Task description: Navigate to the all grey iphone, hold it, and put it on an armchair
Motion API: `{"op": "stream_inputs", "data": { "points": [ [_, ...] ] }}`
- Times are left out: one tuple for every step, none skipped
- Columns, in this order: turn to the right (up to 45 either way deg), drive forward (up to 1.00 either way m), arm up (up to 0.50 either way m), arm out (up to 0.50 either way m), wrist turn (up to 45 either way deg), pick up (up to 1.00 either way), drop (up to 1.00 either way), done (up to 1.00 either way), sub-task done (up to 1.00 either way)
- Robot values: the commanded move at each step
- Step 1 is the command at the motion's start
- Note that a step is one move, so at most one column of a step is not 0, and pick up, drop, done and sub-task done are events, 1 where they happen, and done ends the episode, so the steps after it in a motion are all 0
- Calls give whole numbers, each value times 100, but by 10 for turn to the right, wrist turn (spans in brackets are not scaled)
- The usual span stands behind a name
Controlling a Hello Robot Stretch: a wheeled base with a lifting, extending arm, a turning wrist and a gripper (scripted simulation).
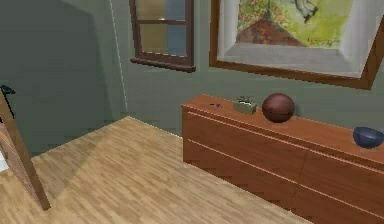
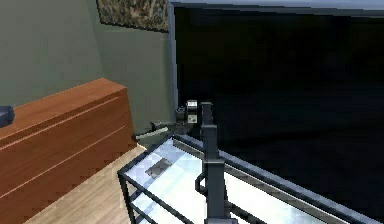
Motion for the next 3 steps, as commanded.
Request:
{"op": "stream_inputs", "data": {
  "points": [
    [0,0,-30,0,0,0,0,0,0],
    [0,0,0,0,0,100,0,0,0],
    [0,0,10,0,0,0,0,0,0]
  ]
}}
